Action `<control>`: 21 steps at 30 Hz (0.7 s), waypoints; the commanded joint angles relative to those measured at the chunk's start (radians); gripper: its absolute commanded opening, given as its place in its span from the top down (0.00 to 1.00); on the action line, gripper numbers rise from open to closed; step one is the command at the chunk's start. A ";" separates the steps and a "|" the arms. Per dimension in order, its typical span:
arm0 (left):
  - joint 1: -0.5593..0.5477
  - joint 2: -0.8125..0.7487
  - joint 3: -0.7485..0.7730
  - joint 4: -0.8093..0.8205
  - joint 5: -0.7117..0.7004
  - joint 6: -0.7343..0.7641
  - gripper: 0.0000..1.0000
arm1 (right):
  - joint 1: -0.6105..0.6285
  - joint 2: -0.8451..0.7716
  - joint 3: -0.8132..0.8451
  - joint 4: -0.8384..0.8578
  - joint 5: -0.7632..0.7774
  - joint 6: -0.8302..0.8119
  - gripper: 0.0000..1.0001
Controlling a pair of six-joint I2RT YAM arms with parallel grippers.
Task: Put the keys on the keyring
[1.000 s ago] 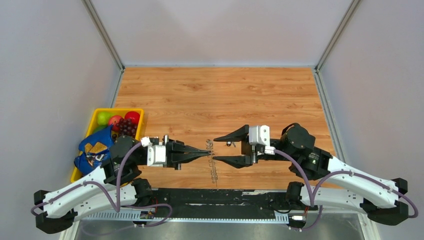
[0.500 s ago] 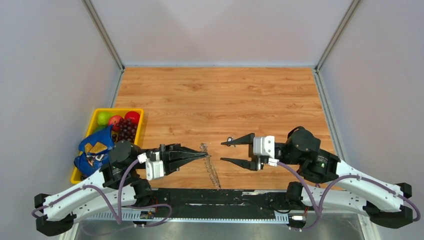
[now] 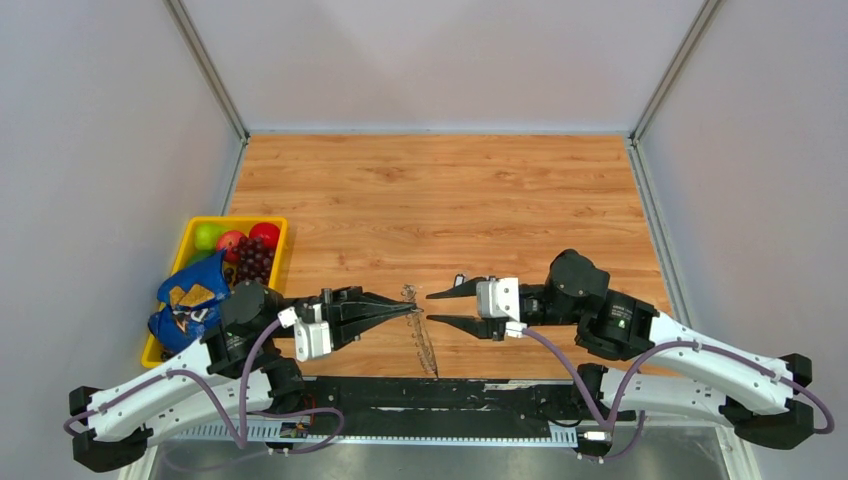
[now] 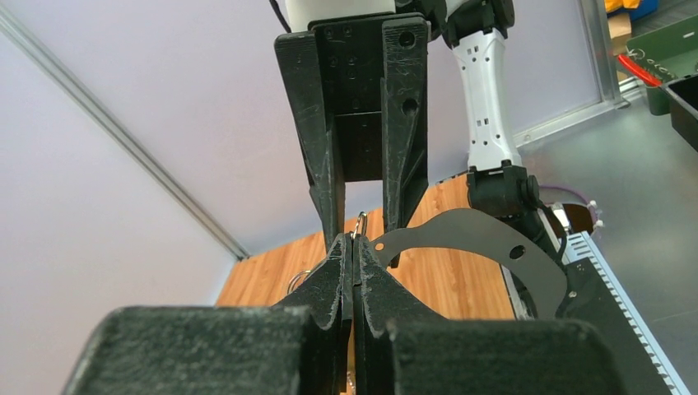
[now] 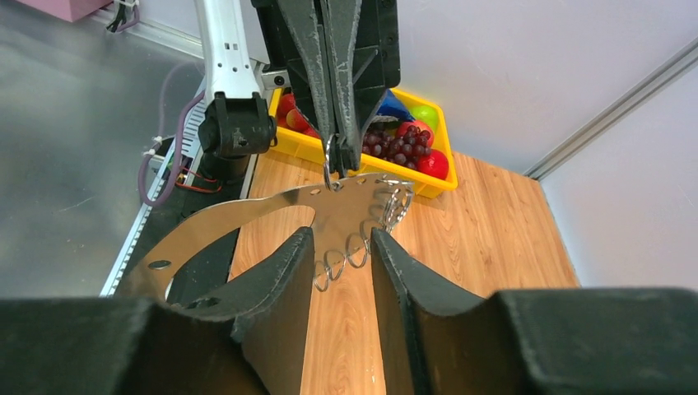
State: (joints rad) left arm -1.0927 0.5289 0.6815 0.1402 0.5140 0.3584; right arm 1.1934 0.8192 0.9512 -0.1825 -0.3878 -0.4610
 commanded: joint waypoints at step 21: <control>-0.003 0.037 0.093 -0.027 -0.094 -0.113 1.00 | 0.055 0.043 0.096 0.074 0.071 -0.027 0.69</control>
State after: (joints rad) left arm -1.0927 0.5587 0.7155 0.0959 0.4274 0.2878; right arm 1.2419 0.8619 1.0012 -0.1474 -0.3416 -0.4770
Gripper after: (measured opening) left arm 0.008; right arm 0.346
